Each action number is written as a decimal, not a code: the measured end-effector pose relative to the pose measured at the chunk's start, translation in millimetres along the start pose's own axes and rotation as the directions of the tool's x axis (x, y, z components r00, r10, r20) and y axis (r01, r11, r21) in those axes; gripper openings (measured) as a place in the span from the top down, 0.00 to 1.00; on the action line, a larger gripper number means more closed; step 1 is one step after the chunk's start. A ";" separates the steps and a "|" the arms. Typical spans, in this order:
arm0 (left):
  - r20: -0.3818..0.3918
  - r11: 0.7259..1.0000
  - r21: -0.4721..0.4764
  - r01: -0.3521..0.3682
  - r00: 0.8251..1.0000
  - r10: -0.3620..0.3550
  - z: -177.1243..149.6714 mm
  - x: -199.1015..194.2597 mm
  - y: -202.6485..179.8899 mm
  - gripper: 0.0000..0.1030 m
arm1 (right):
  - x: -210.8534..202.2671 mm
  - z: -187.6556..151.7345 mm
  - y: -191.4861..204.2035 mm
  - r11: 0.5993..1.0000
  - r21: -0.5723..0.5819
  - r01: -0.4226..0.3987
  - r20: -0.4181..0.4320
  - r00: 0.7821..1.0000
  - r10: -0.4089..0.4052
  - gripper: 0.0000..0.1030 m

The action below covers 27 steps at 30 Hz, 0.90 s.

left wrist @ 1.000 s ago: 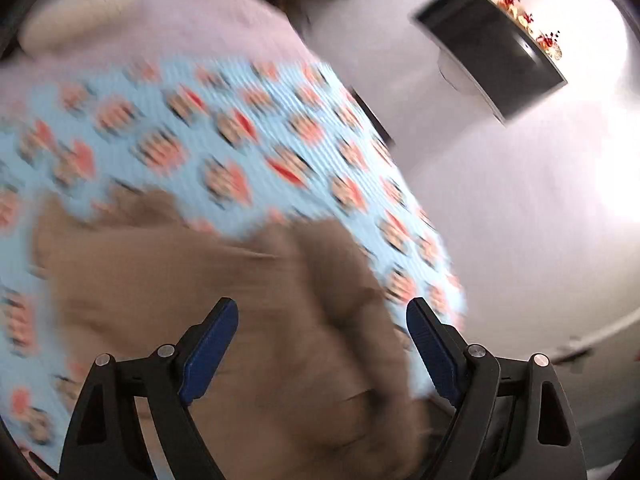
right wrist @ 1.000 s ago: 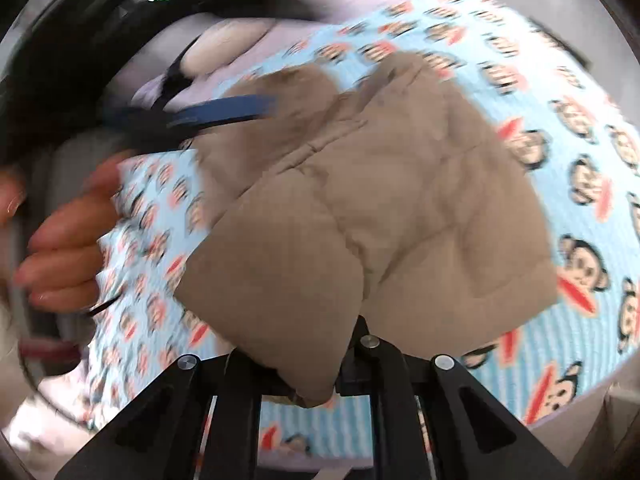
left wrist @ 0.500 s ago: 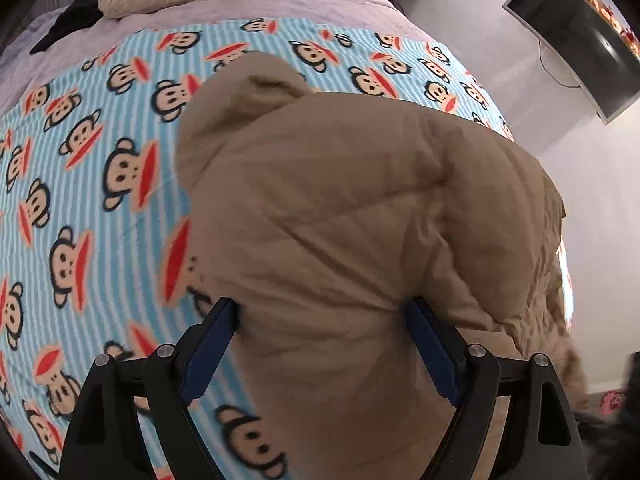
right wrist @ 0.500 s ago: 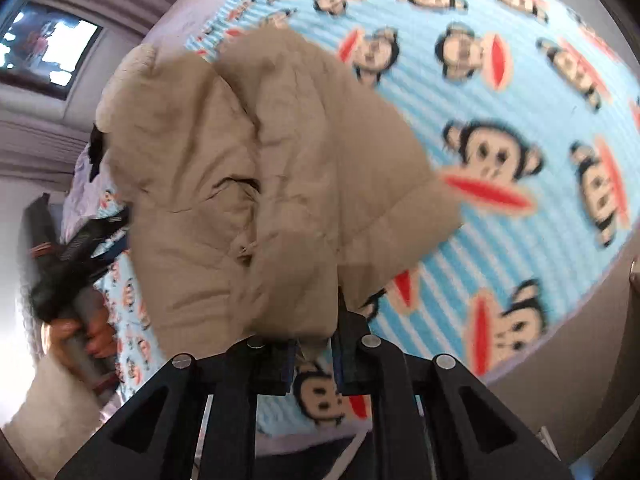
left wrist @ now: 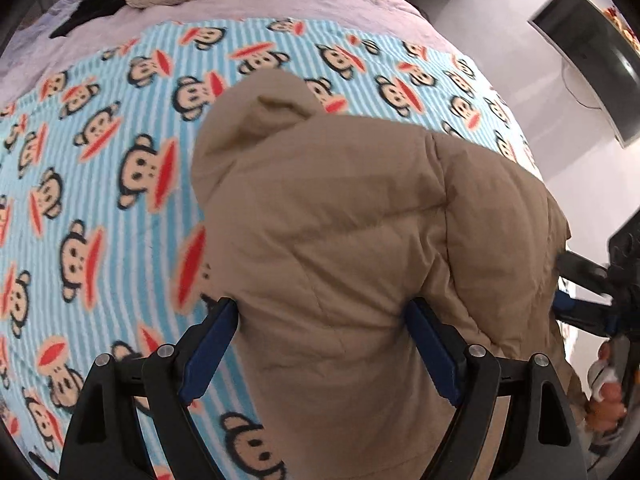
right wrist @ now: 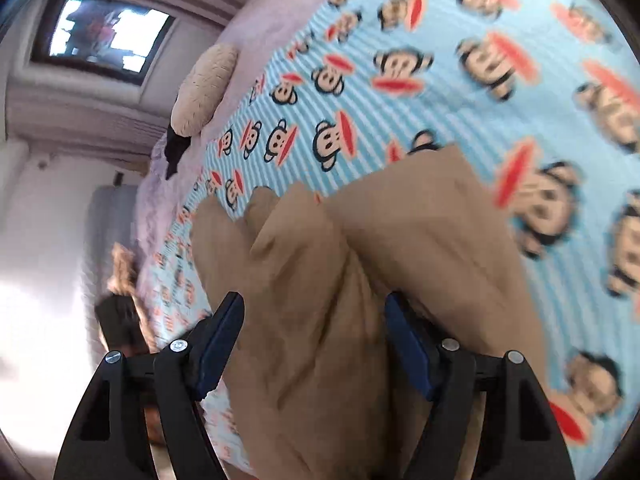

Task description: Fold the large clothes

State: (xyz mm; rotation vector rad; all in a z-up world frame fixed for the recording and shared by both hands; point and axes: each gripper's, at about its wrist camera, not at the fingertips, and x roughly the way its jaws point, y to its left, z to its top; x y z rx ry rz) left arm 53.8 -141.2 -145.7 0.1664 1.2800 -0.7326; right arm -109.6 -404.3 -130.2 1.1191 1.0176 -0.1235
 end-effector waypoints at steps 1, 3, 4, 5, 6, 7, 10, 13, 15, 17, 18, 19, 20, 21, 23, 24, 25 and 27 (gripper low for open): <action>0.010 1.000 0.001 -0.020 1.000 0.020 3.2 -1.6 -3.3 0.16 | 8.2 3.7 -2.7 0.999 0.017 -0.042 -0.014 0.999 0.043 0.76; 0.019 0.999 0.027 -0.036 0.999 0.035 10.0 -1.7 -19.4 0.16 | 15.2 11.5 2.4 0.999 0.004 -0.044 -0.031 0.999 0.044 0.92; 0.021 0.998 0.044 -0.042 0.999 0.041 12.7 -0.5 -28.4 0.16 | 11.9 12.4 8.2 0.999 -0.050 -0.018 -0.027 0.999 0.017 0.94; 0.023 0.995 0.078 -0.057 0.998 0.055 15.3 2.4 -45.6 0.16 | 5.9 11.4 14.0 0.994 -0.108 0.036 -0.019 0.999 -0.038 0.94; 0.027 0.992 0.108 -0.067 0.998 0.065 16.6 6.0 -61.5 0.16 | -0.6 9.9 15.6 0.984 -0.152 0.097 -0.007 0.995 -0.099 0.94; 0.031 0.989 0.129 -0.075 0.997 0.071 17.2 9.1 -73.0 0.16 | -5.8 8.6 9.5 0.968 -0.185 0.170 0.004 0.985 -0.172 0.94; 0.041 0.976 0.189 -0.109 0.994 0.103 13.8 24.6 -107.8 0.16 | -8.5 15.4 -28.3 0.959 -0.144 0.246 -0.009 0.968 -0.249 0.94; 0.041 0.967 0.203 -0.156 0.988 0.151 14.1 41.6 -124.6 0.15 | -5.0 24.2 -65.8 0.979 -0.048 0.198 -0.025 0.980 -0.199 0.94; 0.033 0.967 0.189 -0.168 0.986 0.165 15.2 48.2 -124.7 0.14 | 1.3 29.6 -77.6 0.984 -0.019 0.175 -0.034 0.984 -0.175 0.94; 0.027 0.966 0.189 -0.179 0.984 0.177 14.5 50.0 -124.1 0.13 | 5.3 34.3 -78.1 0.985 0.004 0.172 -0.053 0.984 -0.172 0.94; 0.031 0.966 0.187 -0.181 0.984 0.178 13.3 49.3 -123.5 0.13 | 2.0 34.7 -72.3 0.982 0.002 0.189 -0.061 0.980 -0.189 0.94; 0.035 0.966 0.185 -0.183 0.983 0.180 12.2 48.8 -121.4 0.13 | -2.1 34.0 -66.0 0.979 -0.015 0.205 -0.062 0.977 -0.206 0.94; 0.040 0.966 0.180 -0.187 0.982 0.182 11.2 48.7 -119.5 0.12 | -10.2 32.1 -53.9 0.973 -0.058 0.226 -0.059 0.972 -0.229 0.93; 0.045 0.967 0.172 -0.186 0.982 0.181 9.8 48.9 -117.1 0.11 | -19.5 28.5 -44.6 0.968 -0.095 0.231 -0.053 0.970 -0.237 0.93; 0.055 0.968 0.168 -0.187 0.982 0.180 7.8 49.2 -114.5 0.11 | -44.6 12.9 -22.6 0.970 -0.166 0.178 -0.045 0.981 -0.188 0.93; 0.060 0.967 0.170 -0.191 0.981 0.183 6.5 49.3 -114.3 0.11 | -54.2 -0.2 -11.5 0.969 -0.203 0.138 -0.064 0.986 -0.154 0.93; 0.062 0.966 0.172 -0.195 0.980 0.187 5.8 49.1 -114.4 0.11 | -57.4 -10.5 -6.3 0.967 -0.224 0.124 -0.083 0.986 -0.145 0.93; 0.059 0.962 0.169 -0.216 0.976 0.209 6.3 44.1 -115.6 0.11 | -52.6 -40.0 -5.6 0.959 -0.254 0.125 -0.150 0.975 -0.167 0.93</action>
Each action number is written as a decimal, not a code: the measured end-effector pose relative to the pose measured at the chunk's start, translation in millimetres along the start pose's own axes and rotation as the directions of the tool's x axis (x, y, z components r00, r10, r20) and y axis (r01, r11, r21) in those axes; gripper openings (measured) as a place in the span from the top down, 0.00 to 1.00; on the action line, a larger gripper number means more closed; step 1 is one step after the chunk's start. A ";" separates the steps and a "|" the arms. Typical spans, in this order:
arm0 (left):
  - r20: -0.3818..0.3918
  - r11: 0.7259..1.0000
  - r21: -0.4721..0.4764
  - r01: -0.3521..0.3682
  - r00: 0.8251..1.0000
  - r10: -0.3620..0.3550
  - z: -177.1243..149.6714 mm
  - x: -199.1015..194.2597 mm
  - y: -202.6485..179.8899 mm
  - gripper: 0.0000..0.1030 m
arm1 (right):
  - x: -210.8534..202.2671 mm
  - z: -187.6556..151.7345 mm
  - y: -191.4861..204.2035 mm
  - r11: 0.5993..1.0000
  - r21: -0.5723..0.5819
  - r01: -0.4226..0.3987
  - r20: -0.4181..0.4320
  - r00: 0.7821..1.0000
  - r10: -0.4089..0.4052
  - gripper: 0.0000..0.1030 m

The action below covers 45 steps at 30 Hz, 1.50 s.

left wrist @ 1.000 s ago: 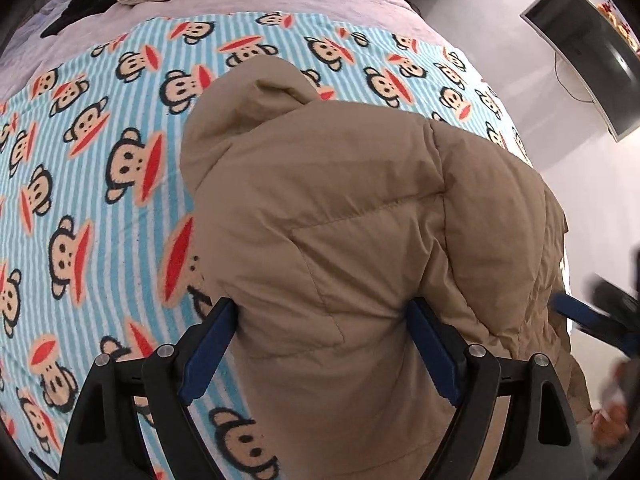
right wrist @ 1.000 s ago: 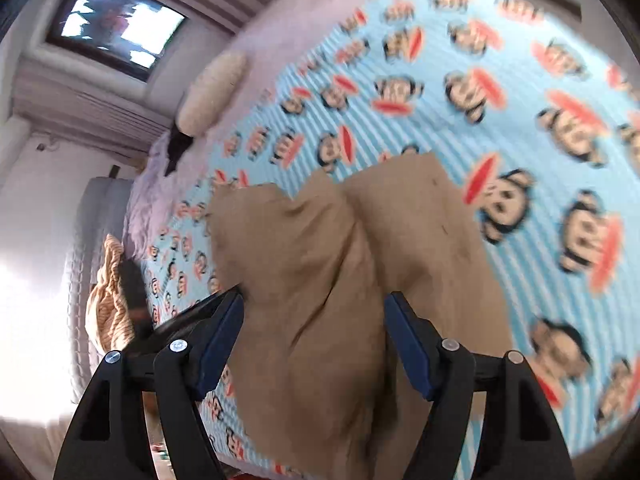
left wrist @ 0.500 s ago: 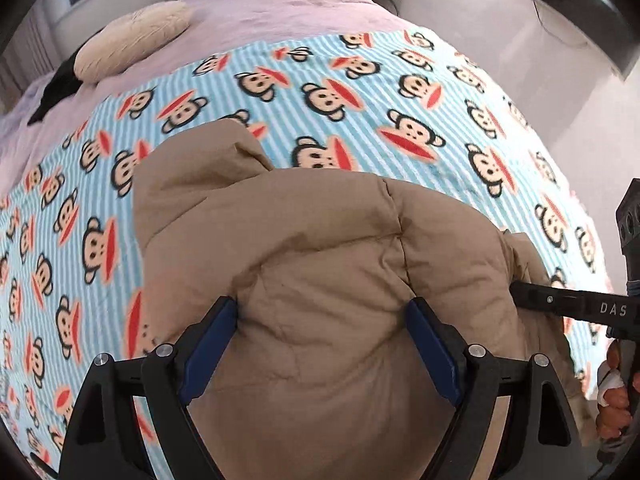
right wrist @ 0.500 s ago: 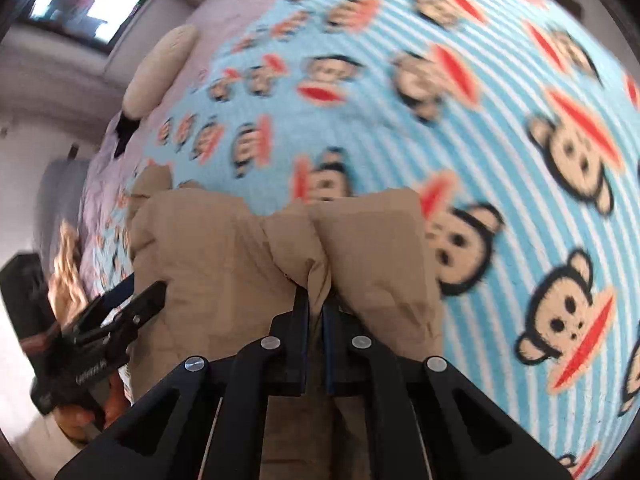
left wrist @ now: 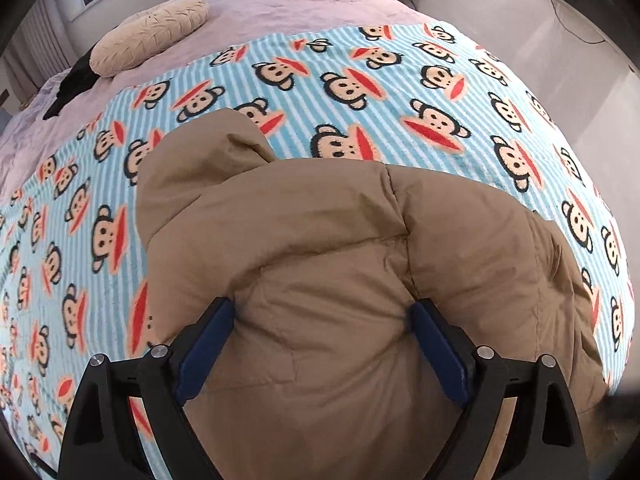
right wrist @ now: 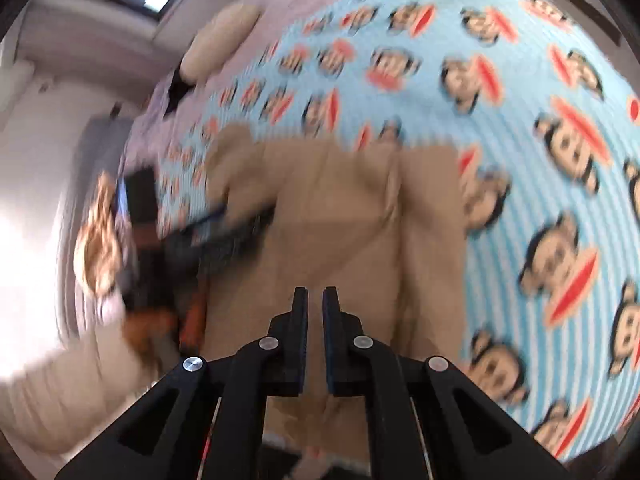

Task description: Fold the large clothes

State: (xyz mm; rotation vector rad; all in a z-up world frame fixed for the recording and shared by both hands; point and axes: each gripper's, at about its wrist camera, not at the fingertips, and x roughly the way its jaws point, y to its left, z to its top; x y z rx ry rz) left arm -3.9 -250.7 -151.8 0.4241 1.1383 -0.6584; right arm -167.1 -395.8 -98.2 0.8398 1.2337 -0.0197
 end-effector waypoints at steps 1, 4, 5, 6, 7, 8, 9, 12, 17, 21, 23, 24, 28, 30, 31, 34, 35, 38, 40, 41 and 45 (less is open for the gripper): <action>-0.004 1.000 -0.003 -0.008 1.000 0.008 0.2 -4.1 0.8 0.11 | 7.4 -8.8 0.1 1.000 -0.008 0.020 -0.025 0.999 -0.020 0.93; 0.007 1.000 -0.014 0.001 1.000 -0.001 -7.5 -34.0 7.2 0.11 | 34.8 -33.3 -14.5 0.997 0.038 0.072 -0.098 0.993 -0.068 0.94; 0.019 1.000 -0.012 0.007 1.000 -0.007 -15.4 -48.6 11.2 0.11 | 38.5 -38.4 -19.2 0.996 0.062 0.067 -0.099 0.993 -0.060 0.95; 0.021 1.000 -0.014 0.012 1.000 -0.012 -25.0 -60.4 15.3 0.11 | 39.7 -42.3 -22.5 0.995 0.082 0.057 -0.095 0.994 -0.049 0.95; 0.016 1.000 -0.019 0.019 1.000 -0.018 -33.6 -67.9 18.9 0.11 | 39.1 -45.3 -25.3 0.994 0.100 0.044 -0.087 0.996 -0.036 0.95; 0.003 0.999 -0.023 0.026 1.000 -0.026 -45.1 -74.4 21.8 0.11 | 37.8 -47.0 -27.2 0.993 0.108 0.036 -0.077 0.997 -0.028 0.95; -0.022 0.999 -0.029 0.029 0.999 -0.030 -62.0 -79.0 24.4 0.11 | 36.9 -48.3 -29.3 0.993 0.112 0.032 -0.072 0.997 -0.024 0.95; -0.101 0.999 -0.047 0.010 0.995 -0.014 -99.0 -72.3 27.3 0.11 | 38.8 -50.8 -37.0 0.992 0.122 0.038 -0.083 0.996 -0.027 0.95; -0.125 0.988 -0.153 0.025 0.991 -0.044 -123.2 -64.9 35.9 0.11 | 11.7 -33.2 -23.6 0.994 0.112 0.011 -0.016 1.000 -0.009 0.90; -0.086 0.989 -0.146 0.032 0.995 -0.045 -109.9 -72.7 40.9 0.11 | -5.9 16.2 -32.9 0.989 0.150 0.020 0.101 0.994 -0.035 0.59; -0.031 0.990 -0.141 0.028 0.999 -0.033 -89.1 -76.3 48.4 0.11 | -2.4 39.4 -43.8 0.977 0.210 -0.042 0.137 0.990 0.013 0.59; -0.015 0.989 -0.148 0.022 1.000 -0.025 -76.8 -74.7 51.7 0.11 | 4.0 52.3 -50.9 0.961 0.258 -0.099 0.151 0.987 0.061 0.59; 0.008 0.981 -0.196 -0.010 1.000 0.012 -38.3 -57.3 66.3 0.11 | 44.0 90.8 -65.3 0.865 0.418 -0.276 0.158 0.960 0.230 0.60; -0.024 0.977 -0.210 -0.025 1.000 0.020 -31.9 -44.1 69.8 0.11 | 59.6 100.2 -60.5 0.882 0.431 -0.192 0.104 0.981 0.163 0.88; -0.043 0.976 -0.217 -0.014 0.999 0.005 -31.7 -36.7 70.3 0.11 | 60.1 101.0 -58.2 0.899 0.412 -0.150 0.086 0.988 0.125 0.92; -0.066 0.976 -0.219 0.016 0.997 -0.032 -33.8 -24.1 63.8 0.11 | 56.5 95.7 -50.8 0.953 0.302 0.028 0.054 0.997 -0.047 0.94; -0.068 0.977 -0.213 0.019 0.997 -0.034 -34.7 -22.6 59.9 0.11 | 58.0 93.3 -53.5 0.956 0.283 0.074 0.037 0.995 -0.088 0.94; -0.075 0.981 -0.194 0.014 0.997 -0.029 -34.4 -20.9 52.5 0.11 | 57.8 86.9 -67.0 0.949 0.303 0.092 0.021 0.994 -0.103 0.94; -0.081 0.982 -0.189 0.010 0.996 -0.026 -33.7 -21.6 52.1 0.11 | 45.6 82.5 -63.8 0.942 0.311 0.123 0.044 0.989 -0.143 0.94; -0.084 0.982 -0.188 0.008 0.996 -0.024 -33.6 -22.1 53.4 0.11 | 36.2 79.9 -56.6 0.944 0.294 0.150 0.055 0.983 -0.174 0.94; -0.084 0.979 -0.202 0.009 0.996 -0.027 -36.0 -24.5 61.1 0.11 | 1.7 51.7 -19.9 0.975 0.168 0.145 0.102 0.981 -0.164 0.93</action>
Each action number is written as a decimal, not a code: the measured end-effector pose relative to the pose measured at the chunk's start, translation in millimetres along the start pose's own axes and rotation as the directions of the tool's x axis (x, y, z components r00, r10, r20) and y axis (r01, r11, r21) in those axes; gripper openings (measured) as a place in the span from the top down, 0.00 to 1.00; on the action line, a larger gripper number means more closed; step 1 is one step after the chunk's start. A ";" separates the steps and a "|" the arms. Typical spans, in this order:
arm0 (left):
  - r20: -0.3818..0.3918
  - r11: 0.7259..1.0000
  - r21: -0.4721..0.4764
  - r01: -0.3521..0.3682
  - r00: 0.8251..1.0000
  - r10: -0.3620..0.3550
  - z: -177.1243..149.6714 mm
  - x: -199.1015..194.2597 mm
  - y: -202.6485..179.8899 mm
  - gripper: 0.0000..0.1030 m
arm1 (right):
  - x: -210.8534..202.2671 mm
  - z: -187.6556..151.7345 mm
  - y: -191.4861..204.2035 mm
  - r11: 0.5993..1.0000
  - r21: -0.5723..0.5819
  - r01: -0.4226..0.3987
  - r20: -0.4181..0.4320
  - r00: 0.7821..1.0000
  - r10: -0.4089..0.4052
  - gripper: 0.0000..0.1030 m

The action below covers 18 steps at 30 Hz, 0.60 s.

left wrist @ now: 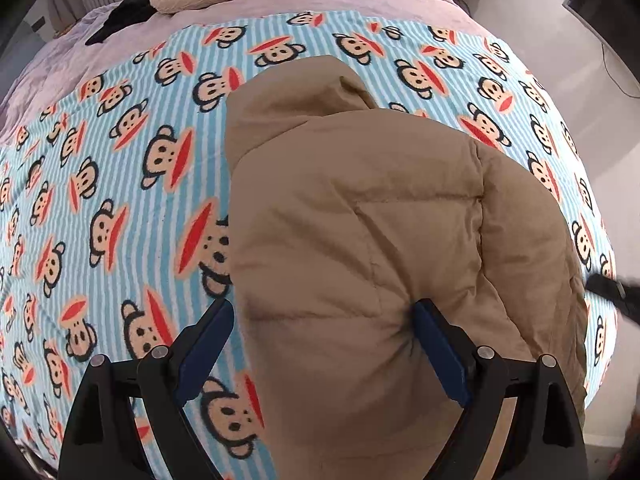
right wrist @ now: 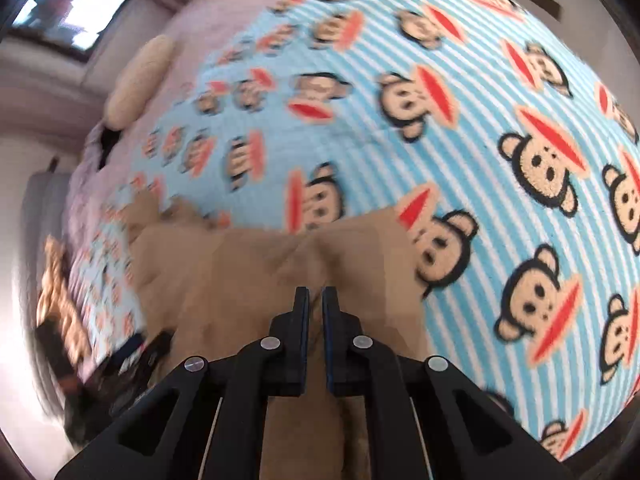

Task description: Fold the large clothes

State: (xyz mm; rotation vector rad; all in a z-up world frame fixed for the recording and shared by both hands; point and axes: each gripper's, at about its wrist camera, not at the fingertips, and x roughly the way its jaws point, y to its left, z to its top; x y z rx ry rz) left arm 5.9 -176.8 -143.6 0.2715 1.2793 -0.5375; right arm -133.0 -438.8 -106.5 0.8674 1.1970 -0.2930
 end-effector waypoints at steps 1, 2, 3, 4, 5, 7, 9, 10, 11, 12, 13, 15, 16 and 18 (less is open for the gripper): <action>-0.001 1.000 -0.005 0.002 1.000 -0.002 -1.1 -1.2 1.8 0.11 | -4.4 -8.7 4.7 1.000 -0.020 -0.013 -0.008 1.000 0.013 0.93; -0.001 1.000 -0.007 0.003 1.000 -0.003 -2.2 -2.9 2.8 0.11 | -8.7 -21.6 10.0 0.999 -0.043 -0.027 -0.020 0.999 0.026 0.93; -0.001 1.000 -0.005 0.002 1.000 -0.002 -3.2 -4.4 3.3 0.11 | -9.7 -30.1 12.9 0.998 -0.054 -0.035 -0.032 0.999 0.034 0.93; 0.000 1.000 -0.001 0.000 1.000 0.000 -4.7 -6.8 3.6 0.11 | -8.5 -42.3 14.9 0.997 -0.065 -0.041 -0.060 0.998 0.038 0.93; 0.003 1.000 0.005 0.000 1.000 0.000 -6.6 -9.7 3.8 0.11 | -5.0 -54.4 15.2 0.997 -0.074 -0.030 -0.088 0.996 0.023 0.93; 0.003 1.000 0.018 0.004 1.000 -0.004 -10.4 -15.4 3.7 0.11 | 7.3 -69.6 16.4 0.996 -0.090 0.019 -0.116 0.993 -0.029 0.93; 0.005 0.999 0.037 0.004 1.000 -0.004 -15.7 -22.9 4.0 0.11 | 13.4 -79.5 9.7 0.996 -0.073 0.041 -0.125 0.991 -0.050 0.93; 0.009 0.999 0.046 0.001 1.000 -0.002 -18.5 -26.7 4.6 0.11 | 13.1 -80.5 8.4 0.997 -0.061 0.040 -0.121 0.992 -0.047 0.93; 0.011 0.999 0.052 0.002 1.000 -0.002 -21.1 -30.0 5.7 0.11 | 11.7 -80.5 7.8 0.998 -0.049 0.039 -0.111 0.993 -0.044 0.93; 0.013 0.998 0.056 0.005 1.000 -0.006 -24.2 -33.0 7.2 0.11 | 7.9 -79.9 8.4 0.998 -0.043 0.038 -0.097 0.994 -0.042 0.93; 0.013 0.998 0.058 0.010 1.000 -0.011 -27.3 -35.4 9.2 0.11 | 5.9 -80.7 10.8 0.998 -0.043 0.040 -0.087 0.995 -0.043 0.93; 0.007 0.998 0.060 0.018 1.000 -0.019 -33.1 -39.1 14.2 0.11 | 1.1 -81.1 13.7 0.997 -0.052 0.052 -0.065 0.996 -0.056 0.92; 0.005 0.998 0.063 0.023 1.000 -0.023 -35.6 -40.5 15.5 0.11 | -0.3 -81.7 16.8 0.997 -0.052 0.062 -0.055 0.996 -0.065 0.92; 0.005 0.996 0.079 0.029 1.000 -0.029 -41.3 -43.6 18.0 0.11 | -4.4 -85.8 22.1 0.997 -0.030 0.075 -0.033 0.997 -0.076 0.91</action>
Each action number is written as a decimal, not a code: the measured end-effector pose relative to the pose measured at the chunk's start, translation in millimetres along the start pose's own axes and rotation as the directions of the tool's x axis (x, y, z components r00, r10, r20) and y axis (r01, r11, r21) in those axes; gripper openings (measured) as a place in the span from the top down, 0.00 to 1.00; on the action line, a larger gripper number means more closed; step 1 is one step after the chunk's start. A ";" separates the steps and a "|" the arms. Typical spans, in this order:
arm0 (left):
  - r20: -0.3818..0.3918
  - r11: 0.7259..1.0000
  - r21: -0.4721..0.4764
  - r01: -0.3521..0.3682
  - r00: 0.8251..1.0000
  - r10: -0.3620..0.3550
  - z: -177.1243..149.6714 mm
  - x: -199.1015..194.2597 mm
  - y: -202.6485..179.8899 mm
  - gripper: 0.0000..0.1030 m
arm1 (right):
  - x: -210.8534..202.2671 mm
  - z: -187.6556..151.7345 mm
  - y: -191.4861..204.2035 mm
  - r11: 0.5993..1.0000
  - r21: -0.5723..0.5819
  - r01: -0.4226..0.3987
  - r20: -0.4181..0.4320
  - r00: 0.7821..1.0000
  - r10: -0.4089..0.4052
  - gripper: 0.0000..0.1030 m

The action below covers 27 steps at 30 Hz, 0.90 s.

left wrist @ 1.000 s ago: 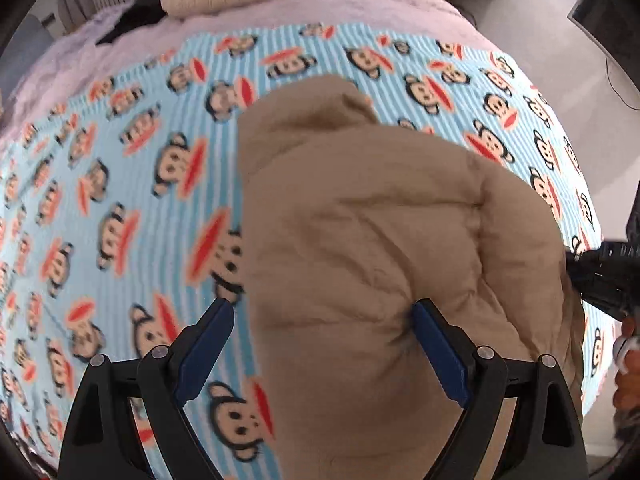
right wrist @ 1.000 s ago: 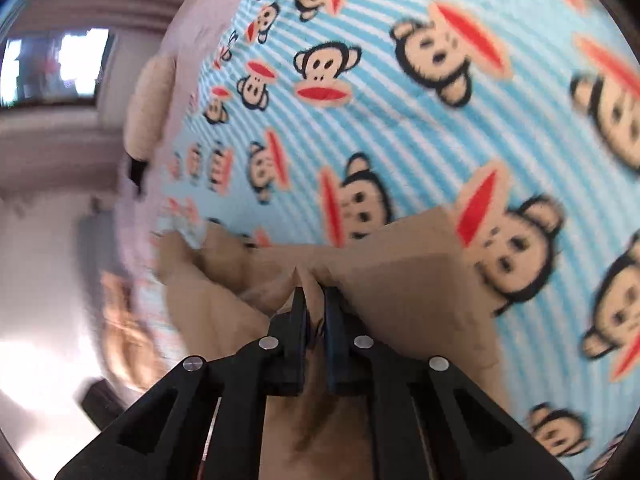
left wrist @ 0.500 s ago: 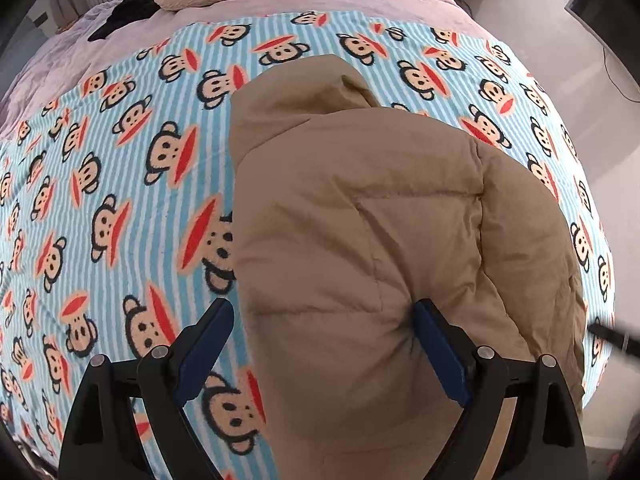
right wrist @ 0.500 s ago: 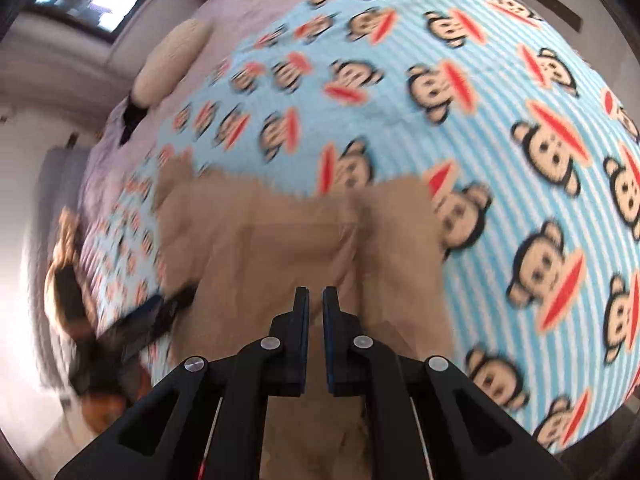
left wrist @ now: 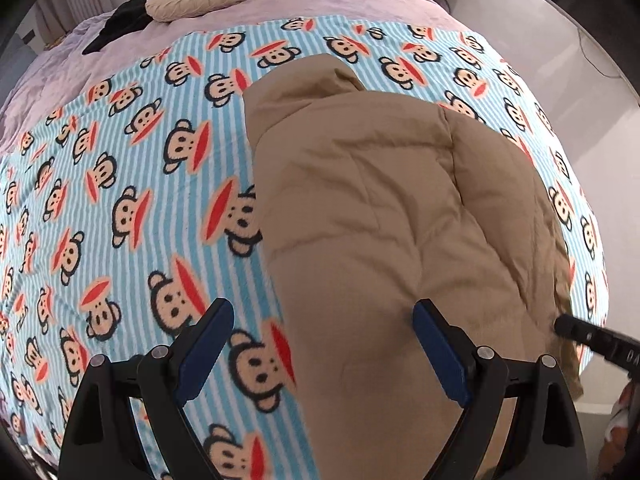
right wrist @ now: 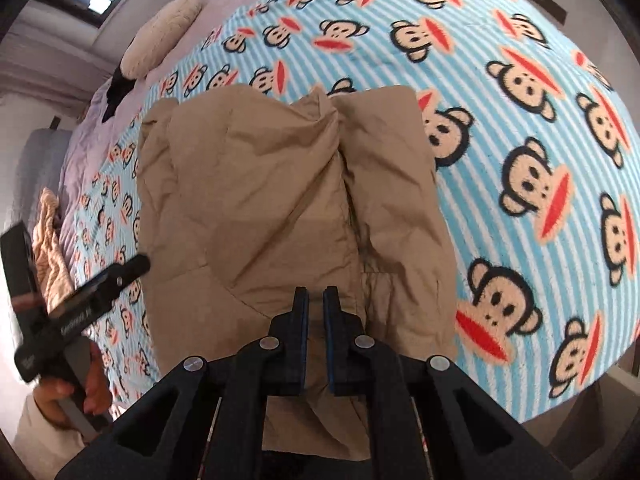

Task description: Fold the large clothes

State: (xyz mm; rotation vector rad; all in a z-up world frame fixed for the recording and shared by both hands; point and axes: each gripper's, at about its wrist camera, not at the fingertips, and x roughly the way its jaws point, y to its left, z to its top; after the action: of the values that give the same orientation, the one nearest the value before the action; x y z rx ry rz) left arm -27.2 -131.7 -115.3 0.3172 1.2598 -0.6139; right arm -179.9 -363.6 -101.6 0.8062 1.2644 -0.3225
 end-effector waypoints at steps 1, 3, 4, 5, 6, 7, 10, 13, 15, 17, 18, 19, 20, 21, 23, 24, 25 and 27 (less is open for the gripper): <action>0.002 1.000 0.010 0.001 1.000 -0.001 -3.1 -1.8 1.3 0.11 | -2.0 -3.3 2.2 1.000 0.008 0.001 0.009 1.000 -0.001 0.90; 0.002 1.000 0.020 0.015 1.000 -0.015 -10.5 -5.6 5.6 0.11 | -5.2 -10.3 5.0 1.000 0.016 0.009 0.026 1.000 -0.010 0.86; -0.001 1.000 0.022 0.021 1.000 -0.021 -13.0 -6.5 6.7 0.11 | -6.6 -13.4 7.1 1.000 0.019 0.014 0.032 0.999 -0.015 0.82; -0.005 0.999 0.027 0.028 1.000 -0.028 -16.6 -7.8 9.0 0.11 | -7.9 -16.0 8.8 1.000 0.022 0.019 0.037 0.999 -0.020 0.74; -0.010 0.999 0.032 0.030 1.000 -0.029 -19.4 -8.6 10.7 0.11 | -9.8 -19.9 10.9 0.999 0.028 0.027 0.044 0.999 -0.028 0.68; -0.015 0.999 0.036 0.029 0.999 -0.029 -22.2 -9.2 12.4 0.11 | -11.0 -22.6 12.5 0.999 0.033 0.030 0.049 0.998 -0.031 0.56; -0.029 0.999 0.031 0.029 0.999 -0.028 -29.3 -10.2 17.6 0.11 | -12.9 -29.0 16.2 0.999 0.039 0.030 0.054 0.998 -0.032 0.52; -0.015 0.999 0.015 0.028 0.999 -0.028 -32.7 -10.7 21.2 0.00 | -14.2 -26.8 14.2 0.999 0.045 0.027 0.048 0.998 -0.029 0.51; -0.023 1.000 0.006 0.023 0.999 -0.023 -32.2 -7.6 22.6 0.00 | -17.5 -22.0 10.8 0.999 0.038 0.029 0.049 0.998 -0.031 0.45; -0.040 1.000 -0.023 0.016 0.999 -0.017 -31.0 -3.3 24.6 0.00 | -19.9 -15.7 7.4 0.999 0.024 0.030 0.049 0.998 -0.031 0.41; -0.047 0.999 -0.037 0.017 0.999 -0.019 -31.4 -2.1 25.4 0.00 | -21.2 -8.5 3.6 0.999 0.011 0.037 0.045 0.998 -0.038 0.41; -0.054 0.998 -0.055 0.022 0.998 -0.025 -29.9 -0.1 26.2 0.00 | -22.1 -5.2 0.1 0.999 0.004 0.042 0.044 0.998 -0.042 0.40; -0.060 0.997 -0.069 0.023 0.998 -0.027 -28.0 2.4 26.9 0.00 | -23.0 0.7 -3.7 0.999 -0.002 0.045 0.044 0.998 -0.045 0.35; -0.066 0.996 -0.081 0.021 0.998 -0.026 -26.0 5.3 27.5 0.00 | -23.6 7.3 -8.5 0.999 -0.005 0.047 0.044 0.998 -0.047 0.29; -0.073 0.994 -0.102 0.027 0.997 -0.035 -21.7 9.7 27.8 0.00 | -22.7 21.8 -21.0 0.999 -0.008 0.031 0.041 0.999 -0.031 0.18; -0.077 0.992 -0.118 0.039 0.996 -0.048 -18.2 13.4 28.8 0.00 | -18.9 28.8 -27.9 1.000 -0.009 0.019 0.025 1.000 -0.019 0.18; -0.078 0.991 -0.126 0.050 0.995 -0.060 -15.7 15.4 28.5 0.00 | -15.0 33.7 -32.6 1.000 -0.009 0.007 0.008 1.000 -0.007 0.18; -0.077 0.989 -0.135 0.064 0.994 -0.075 -11.6 20.0 27.5 0.00 | -0.3 45.0 -47.1 0.999 -0.003 -0.037 -0.047 0.998 0.037 0.18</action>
State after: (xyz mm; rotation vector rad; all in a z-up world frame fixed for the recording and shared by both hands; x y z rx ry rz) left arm -16.5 -108.6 -140.5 0.1902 1.3883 -0.5781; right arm -177.3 -427.4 -114.7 0.8376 1.2920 -0.2727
